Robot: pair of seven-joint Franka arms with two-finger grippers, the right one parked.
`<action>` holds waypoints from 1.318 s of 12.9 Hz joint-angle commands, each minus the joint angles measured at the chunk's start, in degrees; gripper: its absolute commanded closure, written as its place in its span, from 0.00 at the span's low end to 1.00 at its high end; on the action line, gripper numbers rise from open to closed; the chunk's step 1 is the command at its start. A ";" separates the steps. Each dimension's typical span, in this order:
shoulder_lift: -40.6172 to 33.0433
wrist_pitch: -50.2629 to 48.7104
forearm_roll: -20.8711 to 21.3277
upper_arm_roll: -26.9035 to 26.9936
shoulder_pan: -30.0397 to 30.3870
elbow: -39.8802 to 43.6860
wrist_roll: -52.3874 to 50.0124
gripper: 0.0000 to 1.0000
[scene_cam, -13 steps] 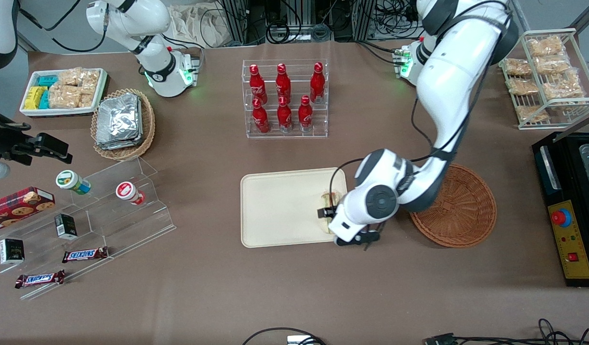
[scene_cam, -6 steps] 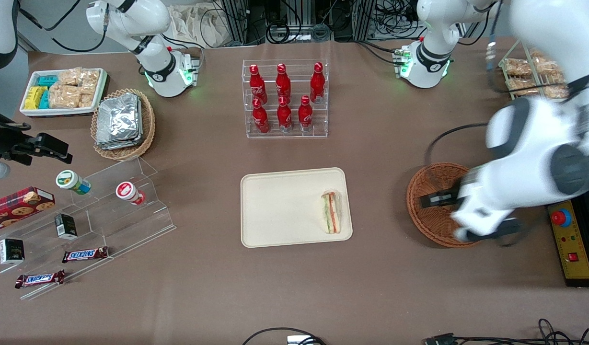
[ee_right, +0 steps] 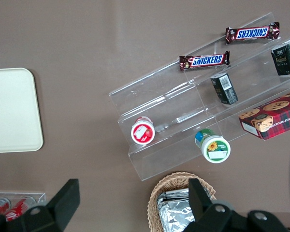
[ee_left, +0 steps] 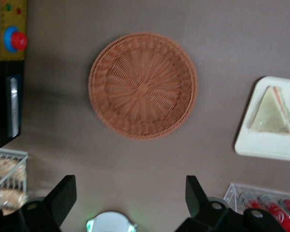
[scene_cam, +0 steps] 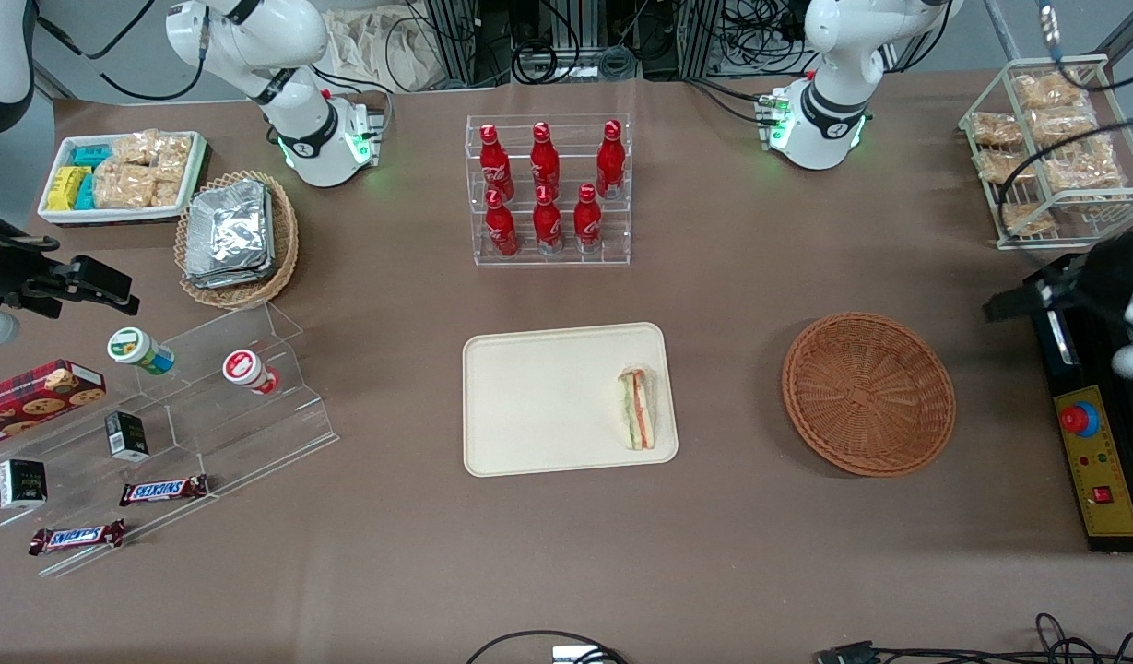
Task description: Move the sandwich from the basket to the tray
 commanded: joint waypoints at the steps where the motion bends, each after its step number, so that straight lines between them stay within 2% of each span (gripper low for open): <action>1: -3.66 -0.66 2.24 -0.68 0.41 -4.70 0.91 0.00; 2: -4.63 -0.31 3.48 -0.77 0.41 -6.11 0.91 0.00; 5: -6.83 0.40 3.66 -0.59 0.67 -9.28 0.91 0.00; 15: -10.52 1.63 2.26 0.02 0.14 -14.38 0.82 0.00; 17: -12.01 1.36 1.82 3.60 -2.73 -15.95 0.82 0.00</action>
